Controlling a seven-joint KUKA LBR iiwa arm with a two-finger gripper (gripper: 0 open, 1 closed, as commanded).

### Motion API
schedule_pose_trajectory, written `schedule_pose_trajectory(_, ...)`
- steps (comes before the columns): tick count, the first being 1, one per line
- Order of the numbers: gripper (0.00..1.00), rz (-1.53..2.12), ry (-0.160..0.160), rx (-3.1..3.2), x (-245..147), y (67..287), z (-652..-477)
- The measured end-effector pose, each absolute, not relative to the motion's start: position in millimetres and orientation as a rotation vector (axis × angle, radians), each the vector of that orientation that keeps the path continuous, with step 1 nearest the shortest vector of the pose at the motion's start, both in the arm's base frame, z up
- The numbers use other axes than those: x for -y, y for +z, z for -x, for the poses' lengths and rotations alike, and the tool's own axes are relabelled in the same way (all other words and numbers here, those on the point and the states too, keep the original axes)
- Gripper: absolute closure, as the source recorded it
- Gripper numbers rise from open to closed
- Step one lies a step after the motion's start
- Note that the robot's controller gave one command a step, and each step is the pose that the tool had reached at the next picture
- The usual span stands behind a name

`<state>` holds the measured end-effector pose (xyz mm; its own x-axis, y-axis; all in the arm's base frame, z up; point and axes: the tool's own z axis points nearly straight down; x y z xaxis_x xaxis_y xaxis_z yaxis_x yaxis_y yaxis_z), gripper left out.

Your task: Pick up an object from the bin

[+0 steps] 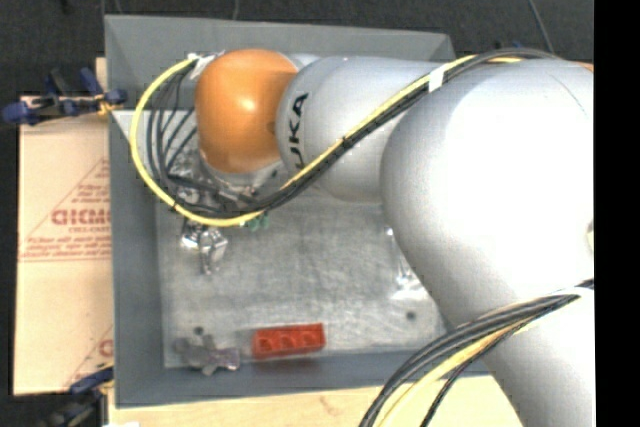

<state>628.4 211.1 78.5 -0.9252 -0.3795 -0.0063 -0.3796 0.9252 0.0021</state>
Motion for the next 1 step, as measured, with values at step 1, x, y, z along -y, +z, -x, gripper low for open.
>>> schedule_pose_trajectory(1, 1.0, 0.596, 0.004, -3.079, -208.2, 79.0, -629.2)
